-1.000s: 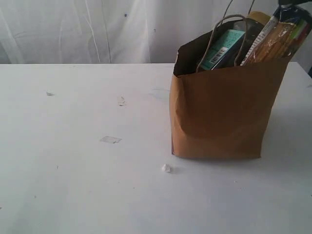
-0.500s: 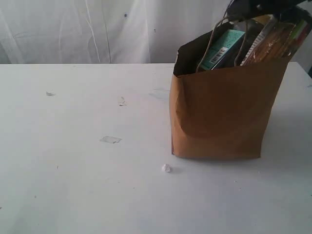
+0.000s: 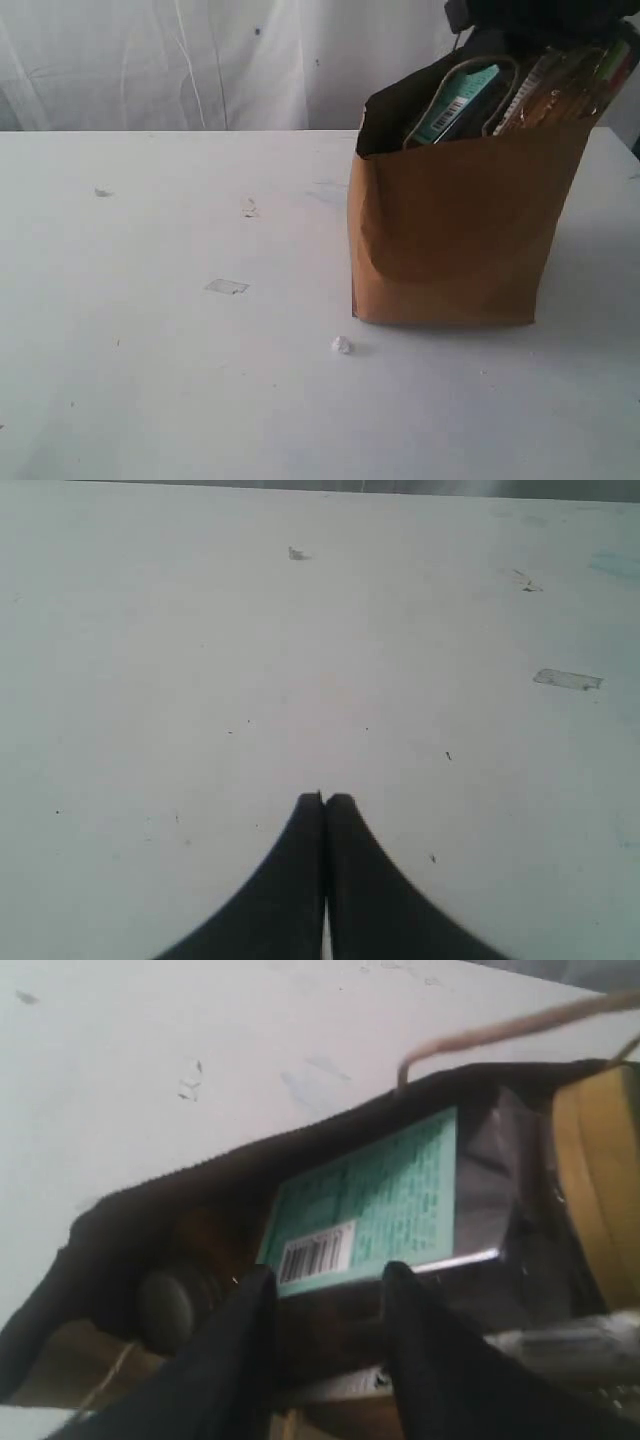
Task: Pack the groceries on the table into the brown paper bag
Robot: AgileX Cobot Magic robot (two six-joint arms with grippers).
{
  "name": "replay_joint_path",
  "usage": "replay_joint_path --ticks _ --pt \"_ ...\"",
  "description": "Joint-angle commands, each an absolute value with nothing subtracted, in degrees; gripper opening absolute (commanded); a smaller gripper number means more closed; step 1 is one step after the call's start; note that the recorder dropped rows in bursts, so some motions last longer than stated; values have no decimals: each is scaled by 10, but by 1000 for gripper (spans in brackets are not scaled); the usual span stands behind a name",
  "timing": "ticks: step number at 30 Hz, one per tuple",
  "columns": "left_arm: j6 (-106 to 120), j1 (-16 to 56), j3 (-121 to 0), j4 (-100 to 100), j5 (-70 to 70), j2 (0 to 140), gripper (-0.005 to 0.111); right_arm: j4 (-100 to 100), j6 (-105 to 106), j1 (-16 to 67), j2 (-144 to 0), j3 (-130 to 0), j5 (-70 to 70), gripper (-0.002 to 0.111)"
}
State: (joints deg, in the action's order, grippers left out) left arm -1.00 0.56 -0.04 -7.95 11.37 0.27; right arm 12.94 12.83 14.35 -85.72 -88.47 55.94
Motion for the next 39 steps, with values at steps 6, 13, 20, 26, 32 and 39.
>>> replay_joint_path --ticks 6,13,20,26,32,39 --pt "-13 8 0 -81 112 0 0 -167 -81 138 -720 -861 461 0" --pt "-13 8 0 -81 112 0 0 -350 -333 66 -633 -695 495 0" --pt "-14 8 0 -86 80 0 0 -407 -390 66 -281 -359 170 0" --pt "-122 8 0 -231 -19 0 0 -459 -388 66 0 -243 173 0" --pt "-169 8 0 -241 -119 0 0 -437 -481 68 -30 -215 385 0" --pt "-339 8 -11 -178 -316 0 0 -544 -497 68 -41 -102 20 0"
